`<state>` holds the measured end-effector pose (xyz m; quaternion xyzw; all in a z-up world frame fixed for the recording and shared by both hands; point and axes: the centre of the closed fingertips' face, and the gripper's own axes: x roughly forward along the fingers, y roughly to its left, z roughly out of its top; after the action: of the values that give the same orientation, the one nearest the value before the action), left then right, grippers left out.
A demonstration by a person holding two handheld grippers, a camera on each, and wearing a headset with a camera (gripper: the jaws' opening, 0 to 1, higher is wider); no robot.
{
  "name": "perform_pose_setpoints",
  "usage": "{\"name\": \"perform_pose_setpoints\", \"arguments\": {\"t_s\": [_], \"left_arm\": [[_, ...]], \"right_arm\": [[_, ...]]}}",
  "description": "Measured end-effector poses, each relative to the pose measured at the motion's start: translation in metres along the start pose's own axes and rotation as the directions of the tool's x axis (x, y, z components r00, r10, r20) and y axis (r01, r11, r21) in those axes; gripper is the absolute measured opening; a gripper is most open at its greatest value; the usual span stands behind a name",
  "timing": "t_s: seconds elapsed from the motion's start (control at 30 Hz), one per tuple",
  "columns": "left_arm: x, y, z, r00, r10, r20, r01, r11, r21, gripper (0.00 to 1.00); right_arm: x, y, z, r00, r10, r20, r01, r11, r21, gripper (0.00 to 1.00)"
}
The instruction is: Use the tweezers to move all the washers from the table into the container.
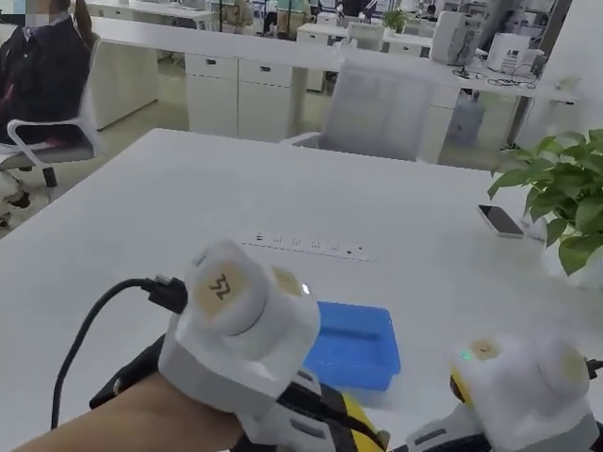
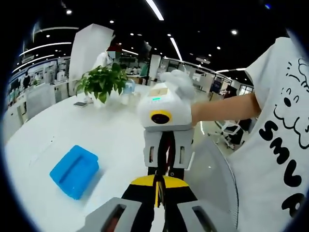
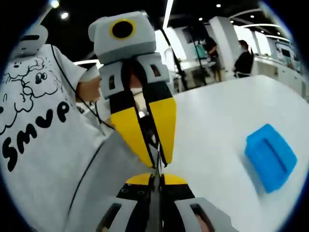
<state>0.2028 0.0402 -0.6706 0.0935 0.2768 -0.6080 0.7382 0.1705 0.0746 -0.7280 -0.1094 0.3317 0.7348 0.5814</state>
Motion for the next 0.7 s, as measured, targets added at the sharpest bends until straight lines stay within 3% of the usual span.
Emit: {"name": "perform_pose_setpoints", "arguments": {"t_s": [0.23, 0.43, 0.6, 0.7], "left_arm": [[0.006, 0.001, -0.012, 0.9989, -0.025, -0.039, 0.026, 0.999, 0.037, 0.00], [0.008, 0.009, -0.022, 0.9981, 0.020, -0.059, -0.016, 0.998, 0.063, 0.00], [0.011, 0.019, -0.030, 0.9952, 0.049, -0.084, -0.042, 0.996, 0.084, 0.00], [0.016, 0.029, -0.038, 0.9913, 0.079, -0.105, -0.065, 0.990, 0.129, 0.00]], "right_arm": [[0.003, -0.011, -0.013, 0.9970, -0.018, -0.076, 0.017, 1.000, -0.021, 0.03], [0.001, -0.028, -0.022, 0.9905, -0.065, -0.121, 0.064, 0.998, -0.017, 0.05], [0.003, -0.041, -0.030, 0.9800, -0.107, -0.168, 0.103, 0.994, -0.034, 0.05], [0.002, -0.057, -0.036, 0.9619, -0.174, -0.211, 0.161, 0.984, -0.079, 0.05]]}}
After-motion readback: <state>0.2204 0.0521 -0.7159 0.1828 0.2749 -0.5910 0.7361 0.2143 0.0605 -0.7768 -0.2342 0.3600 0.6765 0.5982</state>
